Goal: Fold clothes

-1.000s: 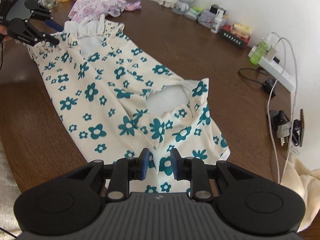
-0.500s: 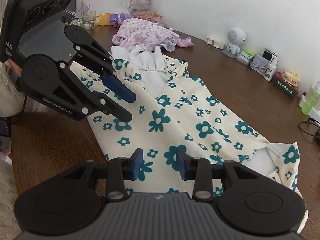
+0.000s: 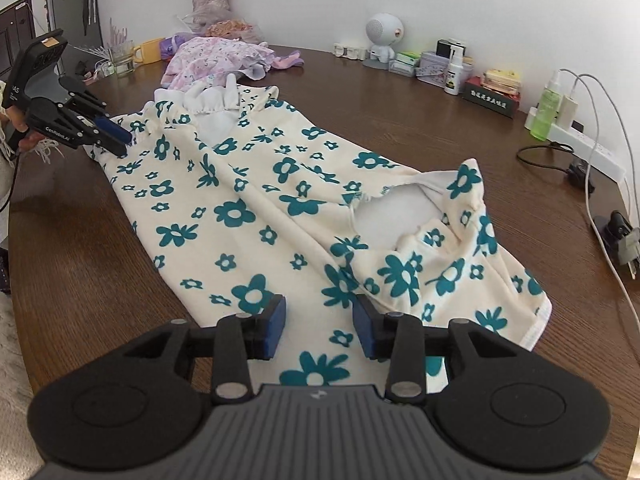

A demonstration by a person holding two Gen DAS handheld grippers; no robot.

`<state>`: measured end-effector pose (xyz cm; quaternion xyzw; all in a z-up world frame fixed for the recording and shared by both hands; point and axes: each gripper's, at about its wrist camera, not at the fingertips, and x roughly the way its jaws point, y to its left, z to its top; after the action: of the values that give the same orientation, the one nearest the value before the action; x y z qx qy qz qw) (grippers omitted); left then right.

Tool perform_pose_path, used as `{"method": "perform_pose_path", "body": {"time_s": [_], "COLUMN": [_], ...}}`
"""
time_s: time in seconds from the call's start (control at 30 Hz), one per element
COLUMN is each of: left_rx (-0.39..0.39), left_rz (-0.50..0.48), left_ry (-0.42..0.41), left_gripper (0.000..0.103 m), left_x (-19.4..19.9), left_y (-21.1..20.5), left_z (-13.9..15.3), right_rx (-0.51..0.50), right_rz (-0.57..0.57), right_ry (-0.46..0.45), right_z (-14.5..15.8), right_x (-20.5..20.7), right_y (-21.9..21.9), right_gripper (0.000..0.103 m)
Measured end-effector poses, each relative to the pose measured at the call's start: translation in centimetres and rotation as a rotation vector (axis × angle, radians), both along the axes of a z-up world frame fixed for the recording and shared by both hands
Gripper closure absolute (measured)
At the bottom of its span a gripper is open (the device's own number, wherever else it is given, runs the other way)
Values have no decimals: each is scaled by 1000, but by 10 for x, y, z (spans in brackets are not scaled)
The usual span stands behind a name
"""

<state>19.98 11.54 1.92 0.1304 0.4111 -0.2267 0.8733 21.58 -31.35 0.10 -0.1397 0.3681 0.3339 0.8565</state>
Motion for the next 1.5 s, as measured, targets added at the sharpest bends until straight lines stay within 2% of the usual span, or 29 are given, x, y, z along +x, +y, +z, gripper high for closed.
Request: {"method": "perform_pose_path", "body": {"time_s": [0.23,0.33,0.4,0.6,0.67,0.83,0.9,0.93,0.97,1.0,1.03,1.07,1.17,1.2,1.27,1.3,1.4,1.5], "left_rx": [92,144,132,146,149,133,87,60,33,7,-20,-46,-106,-122,-188,-226,-312,-366], "left_rz": [104,152,169,182,182,194,206,213,218,223,227,230,189,196,234,253,326,421], "left_ry": [-3,-18,-14,-44,-48,-62,-99,-123,-161,-198,-235,-273,-369,-385,-418,-414,-373,-298], "left_gripper": [68,75,78,79,82,80,76,68,55,47,25,16,6,3,0,0,0,0], "left_x": [-9,-12,-14,-20,-20,-23,-28,-32,-37,-43,-49,-55,-76,-82,-92,-97,-105,-108], "left_y": [43,57,64,61,60,53,49,46,39,33,26,19,-12,-22,-38,-44,-62,-71], "left_z": [1,-1,-1,-2,-3,4,15,22,29,35,42,49,58,59,57,56,49,37], "right_rx": [-35,-43,-52,-46,-33,1,21,35,57,81,104,125,132,132,141,162,246,279], "right_rz": [-18,-26,-24,-20,-23,-69,-96,-107,-116,-128,-141,-152,-204,-225,-290,-326,-429,-550], "right_ry": [-17,-5,0,14,12,14,-3,-21,-41,-62,-83,-103,-140,-151,-141,-123,-83,-67], "right_z": [0,2,2,2,1,4,12,17,23,29,35,41,49,51,52,50,44,34], "right_x": [-6,-7,-7,-8,-8,-10,-15,-19,-23,-29,-35,-40,-58,-64,-73,-76,-89,-101], "right_y": [-9,-15,-18,-23,-25,-25,-23,-21,-19,-16,-13,-10,6,12,21,23,25,28], "right_gripper": [64,64,64,64,64,63,62,61,60,56,50,46,26,16,8,1,0,0]}}
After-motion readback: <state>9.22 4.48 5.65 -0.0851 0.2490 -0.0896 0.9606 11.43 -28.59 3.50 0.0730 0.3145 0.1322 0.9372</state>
